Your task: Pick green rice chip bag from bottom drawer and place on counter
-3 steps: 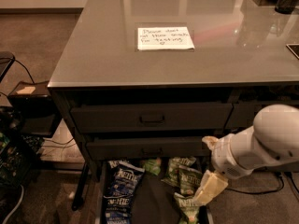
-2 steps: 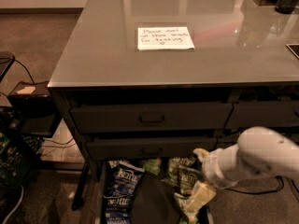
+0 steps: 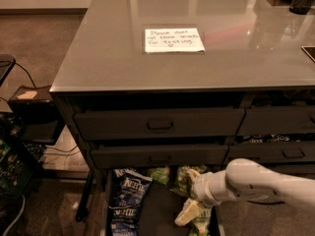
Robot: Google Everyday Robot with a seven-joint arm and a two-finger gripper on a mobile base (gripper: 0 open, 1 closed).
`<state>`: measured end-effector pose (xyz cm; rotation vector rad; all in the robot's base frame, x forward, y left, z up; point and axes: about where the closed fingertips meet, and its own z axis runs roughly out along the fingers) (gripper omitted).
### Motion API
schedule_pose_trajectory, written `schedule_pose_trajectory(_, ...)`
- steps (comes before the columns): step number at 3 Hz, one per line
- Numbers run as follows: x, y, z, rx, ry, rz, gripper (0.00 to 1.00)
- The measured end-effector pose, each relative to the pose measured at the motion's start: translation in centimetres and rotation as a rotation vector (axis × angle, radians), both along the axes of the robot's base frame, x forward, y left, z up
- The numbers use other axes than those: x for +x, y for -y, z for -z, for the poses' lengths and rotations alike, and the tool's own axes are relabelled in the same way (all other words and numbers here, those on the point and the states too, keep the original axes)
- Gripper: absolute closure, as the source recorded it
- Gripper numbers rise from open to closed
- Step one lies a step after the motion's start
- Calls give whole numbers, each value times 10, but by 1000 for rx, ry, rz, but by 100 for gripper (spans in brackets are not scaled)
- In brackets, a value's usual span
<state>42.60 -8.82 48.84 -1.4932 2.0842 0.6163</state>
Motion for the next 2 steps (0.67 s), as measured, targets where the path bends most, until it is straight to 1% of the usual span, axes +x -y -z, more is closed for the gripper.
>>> schedule_pose_trajectory(1, -16, -11, 34, 41, -67, -1, 0)
schedule_pose_trajectory(2, -16, -11, 34, 41, -67, -1, 0)
